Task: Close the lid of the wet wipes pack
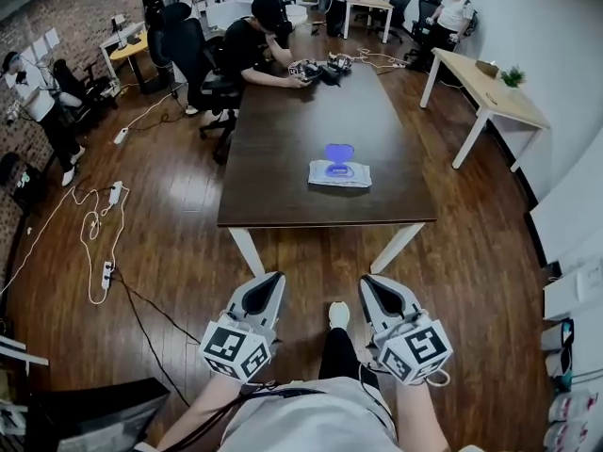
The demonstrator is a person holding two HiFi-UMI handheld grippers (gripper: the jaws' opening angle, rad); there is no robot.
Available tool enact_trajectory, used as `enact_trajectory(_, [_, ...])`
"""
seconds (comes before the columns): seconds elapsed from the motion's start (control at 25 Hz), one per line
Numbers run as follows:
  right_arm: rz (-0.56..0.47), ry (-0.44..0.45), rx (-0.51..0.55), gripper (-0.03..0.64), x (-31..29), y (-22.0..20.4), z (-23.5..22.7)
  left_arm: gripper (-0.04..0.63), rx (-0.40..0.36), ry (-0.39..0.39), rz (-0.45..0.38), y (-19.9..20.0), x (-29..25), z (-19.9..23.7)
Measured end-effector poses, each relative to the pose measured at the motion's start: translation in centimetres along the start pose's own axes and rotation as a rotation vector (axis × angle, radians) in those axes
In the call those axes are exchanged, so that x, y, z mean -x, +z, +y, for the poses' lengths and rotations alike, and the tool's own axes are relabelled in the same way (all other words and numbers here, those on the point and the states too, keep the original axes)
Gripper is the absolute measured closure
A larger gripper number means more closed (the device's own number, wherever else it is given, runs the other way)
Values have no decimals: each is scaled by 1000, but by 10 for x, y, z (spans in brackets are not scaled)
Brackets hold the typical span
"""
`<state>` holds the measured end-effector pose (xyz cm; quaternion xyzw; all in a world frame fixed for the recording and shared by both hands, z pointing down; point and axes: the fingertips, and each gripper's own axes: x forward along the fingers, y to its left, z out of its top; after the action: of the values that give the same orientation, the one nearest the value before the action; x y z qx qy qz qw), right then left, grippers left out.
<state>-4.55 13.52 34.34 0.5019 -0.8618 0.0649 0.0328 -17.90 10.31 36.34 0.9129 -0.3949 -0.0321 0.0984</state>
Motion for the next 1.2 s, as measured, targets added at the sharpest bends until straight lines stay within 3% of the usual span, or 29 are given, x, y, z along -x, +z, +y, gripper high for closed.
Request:
enact_trajectory(0.36, [-9, 92, -13, 612, -103, 13, -108, 594, -15, 104, 5, 16, -115, 58])
enact_trajectory(0.84, [115, 199, 19, 612, -247, 8, -283, 594, 27, 109, 92, -4, -320, 107])
enact_trajectory(1.2, [187, 288, 12, 612, -319, -11, -336, 594, 63, 110, 167, -24, -399, 134])
